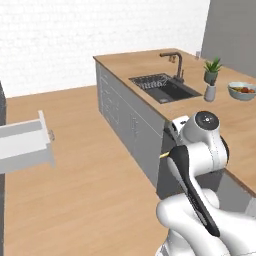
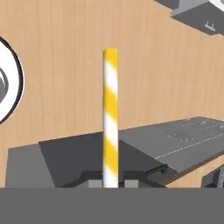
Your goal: Take a straw from the drawer in front and place it inside the glass cup on the dining counter.
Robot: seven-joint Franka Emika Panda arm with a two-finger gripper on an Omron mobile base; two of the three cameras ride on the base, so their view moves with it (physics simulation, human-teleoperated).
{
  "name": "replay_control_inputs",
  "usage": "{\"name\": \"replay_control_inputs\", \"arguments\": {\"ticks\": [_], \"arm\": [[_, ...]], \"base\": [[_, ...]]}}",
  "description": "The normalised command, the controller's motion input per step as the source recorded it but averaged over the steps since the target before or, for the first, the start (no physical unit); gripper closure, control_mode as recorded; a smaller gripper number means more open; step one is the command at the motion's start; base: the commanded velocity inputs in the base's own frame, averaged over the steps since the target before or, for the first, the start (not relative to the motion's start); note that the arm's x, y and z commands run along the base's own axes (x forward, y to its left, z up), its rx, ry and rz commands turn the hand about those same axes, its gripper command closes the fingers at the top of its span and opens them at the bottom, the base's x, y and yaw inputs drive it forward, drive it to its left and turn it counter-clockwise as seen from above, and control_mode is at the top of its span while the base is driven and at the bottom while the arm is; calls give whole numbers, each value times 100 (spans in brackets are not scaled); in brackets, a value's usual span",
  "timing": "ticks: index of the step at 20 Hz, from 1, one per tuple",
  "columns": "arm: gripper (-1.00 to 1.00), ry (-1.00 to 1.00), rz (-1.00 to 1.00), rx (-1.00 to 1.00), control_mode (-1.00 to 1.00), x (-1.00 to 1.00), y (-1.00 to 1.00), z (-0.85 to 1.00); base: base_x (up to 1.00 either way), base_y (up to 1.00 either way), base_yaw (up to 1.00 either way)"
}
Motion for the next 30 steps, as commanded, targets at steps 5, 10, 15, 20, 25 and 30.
{"name": "replay_control_inputs", "arguments": {"ticks": [5,10,15,20,25,30], "arm": [[100,0,0,0,100,0,0,0],[100,0,0,0,100,0,0,0],[100,0,0,0,100,0,0,0],[100,0,0,0,100,0,0,0],[100,0,0,0,100,0,0,0],[100,0,0,0,100,0,0,0]], "base": [[-99,-29,-32],[-67,-48,-29],[-3,-96,-19],[9,-100,-11],[32,-100,-7],[54,-100,-2]]}}
